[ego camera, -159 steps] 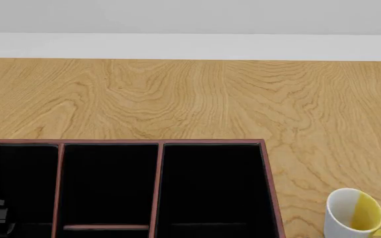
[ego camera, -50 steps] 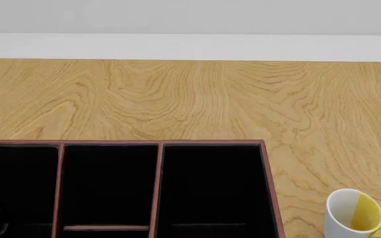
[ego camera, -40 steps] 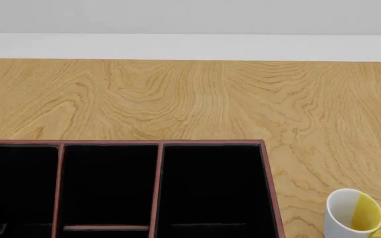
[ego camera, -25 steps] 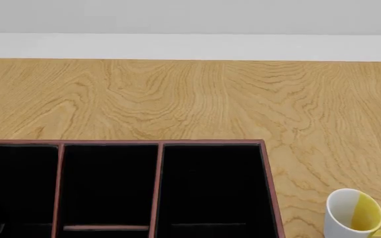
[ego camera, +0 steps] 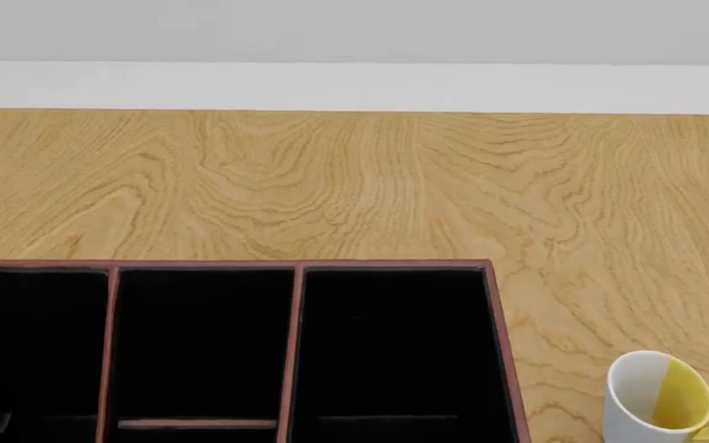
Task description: Pick up the book and place it in the front compartment of the caddy.
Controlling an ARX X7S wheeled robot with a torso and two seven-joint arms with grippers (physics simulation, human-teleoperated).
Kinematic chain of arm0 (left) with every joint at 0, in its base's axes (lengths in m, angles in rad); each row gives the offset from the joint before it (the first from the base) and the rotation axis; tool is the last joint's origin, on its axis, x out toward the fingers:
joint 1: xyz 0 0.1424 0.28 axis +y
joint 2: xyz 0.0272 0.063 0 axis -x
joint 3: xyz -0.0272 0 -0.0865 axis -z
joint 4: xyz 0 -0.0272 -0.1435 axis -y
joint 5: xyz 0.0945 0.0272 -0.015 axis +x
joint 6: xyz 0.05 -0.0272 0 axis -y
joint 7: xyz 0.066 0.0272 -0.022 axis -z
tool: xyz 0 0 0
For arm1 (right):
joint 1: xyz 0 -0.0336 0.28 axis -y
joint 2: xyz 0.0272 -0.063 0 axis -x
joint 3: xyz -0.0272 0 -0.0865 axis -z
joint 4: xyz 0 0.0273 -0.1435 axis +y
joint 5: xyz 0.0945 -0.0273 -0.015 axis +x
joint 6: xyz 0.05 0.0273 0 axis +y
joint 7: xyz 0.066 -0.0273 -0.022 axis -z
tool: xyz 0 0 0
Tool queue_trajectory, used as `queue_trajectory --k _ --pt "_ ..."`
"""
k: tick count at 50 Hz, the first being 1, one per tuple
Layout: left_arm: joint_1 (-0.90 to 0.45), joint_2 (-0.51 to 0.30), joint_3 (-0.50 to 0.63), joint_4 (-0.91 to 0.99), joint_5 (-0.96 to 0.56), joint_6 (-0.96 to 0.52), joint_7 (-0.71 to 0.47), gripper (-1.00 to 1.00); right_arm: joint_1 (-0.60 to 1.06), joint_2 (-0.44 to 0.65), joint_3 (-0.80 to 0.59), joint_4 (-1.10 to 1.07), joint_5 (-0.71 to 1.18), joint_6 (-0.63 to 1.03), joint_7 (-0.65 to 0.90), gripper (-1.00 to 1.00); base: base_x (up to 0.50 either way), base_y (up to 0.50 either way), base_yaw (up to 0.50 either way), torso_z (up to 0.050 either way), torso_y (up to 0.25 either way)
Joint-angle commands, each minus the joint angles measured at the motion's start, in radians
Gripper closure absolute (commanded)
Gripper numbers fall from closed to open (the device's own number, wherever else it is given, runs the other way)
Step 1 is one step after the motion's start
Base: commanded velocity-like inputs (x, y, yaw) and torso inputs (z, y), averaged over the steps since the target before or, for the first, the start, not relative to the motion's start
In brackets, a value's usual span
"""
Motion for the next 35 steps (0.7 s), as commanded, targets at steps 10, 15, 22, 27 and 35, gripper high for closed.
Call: queue_trajectory --k 10,15,22,27,35 --pt "-0.004 -0.017 0.006 -0.007 -0.020 0.011 -0.020 -1.00 0.298 -0.021 0.057 0.041 0.172 -0.034 -0.052 1.00 0.00 0.00 0.00 0.000 0.001" --pt "-0.001 -0.023 0.002 -0.008 -0.024 0.015 -0.024 -1.00 0.313 -0.013 0.074 0.081 0.170 0.014 -0.097 1.00 0.00 0.00 0.00 0.000 0.000" --pt "-0.001 -0.030 -0.005 -0.012 -0.028 0.014 -0.033 -1.00 0.362 -0.013 0.102 0.149 0.182 0.081 -0.153 1.00 0.00 0.00 0.00 0.000 0.001" --pt "-0.003 -0.037 -0.002 -0.008 -0.028 0.002 -0.043 -1.00 0.402 -0.010 0.128 0.219 0.182 0.164 -0.203 1.00 0.00 0.00 0.00 0.000 0.000" --pt "-0.006 -0.046 -0.014 -0.012 -0.031 0.000 -0.054 -1.00 0.472 -0.029 0.172 0.344 0.171 0.278 -0.272 1.00 0.00 0.00 0.00 0.000 0.001"
